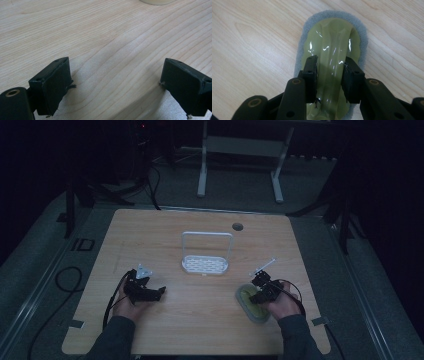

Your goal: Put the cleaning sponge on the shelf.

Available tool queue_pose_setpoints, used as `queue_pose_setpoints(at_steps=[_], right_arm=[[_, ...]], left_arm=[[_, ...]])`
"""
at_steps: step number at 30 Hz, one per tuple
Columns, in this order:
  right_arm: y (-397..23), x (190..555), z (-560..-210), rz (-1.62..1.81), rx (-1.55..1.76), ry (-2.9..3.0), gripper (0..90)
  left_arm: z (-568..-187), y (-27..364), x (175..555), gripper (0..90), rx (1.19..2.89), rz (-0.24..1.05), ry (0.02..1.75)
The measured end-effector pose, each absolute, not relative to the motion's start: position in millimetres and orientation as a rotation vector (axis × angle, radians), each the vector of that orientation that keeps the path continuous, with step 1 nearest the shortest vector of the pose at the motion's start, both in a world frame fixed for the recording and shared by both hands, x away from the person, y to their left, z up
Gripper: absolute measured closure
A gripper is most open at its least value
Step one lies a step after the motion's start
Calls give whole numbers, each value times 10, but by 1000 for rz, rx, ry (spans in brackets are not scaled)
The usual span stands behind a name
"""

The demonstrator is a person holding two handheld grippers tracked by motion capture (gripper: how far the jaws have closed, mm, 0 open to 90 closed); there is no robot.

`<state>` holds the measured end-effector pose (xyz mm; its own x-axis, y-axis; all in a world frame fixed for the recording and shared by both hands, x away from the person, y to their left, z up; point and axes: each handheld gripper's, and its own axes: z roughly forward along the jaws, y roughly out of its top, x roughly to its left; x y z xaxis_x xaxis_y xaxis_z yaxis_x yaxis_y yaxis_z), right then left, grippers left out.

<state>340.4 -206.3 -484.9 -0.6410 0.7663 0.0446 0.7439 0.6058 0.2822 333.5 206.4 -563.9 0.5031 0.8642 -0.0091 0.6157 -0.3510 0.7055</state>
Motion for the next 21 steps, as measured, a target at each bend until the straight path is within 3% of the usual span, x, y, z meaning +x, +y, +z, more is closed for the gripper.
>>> queue_pose_setpoints(at_steps=[21], right_arm=[[-1832,3414,-4774,368,946,2859,715]], left_arm=[[-5639,2064,3335,96,2091,487,1207]])
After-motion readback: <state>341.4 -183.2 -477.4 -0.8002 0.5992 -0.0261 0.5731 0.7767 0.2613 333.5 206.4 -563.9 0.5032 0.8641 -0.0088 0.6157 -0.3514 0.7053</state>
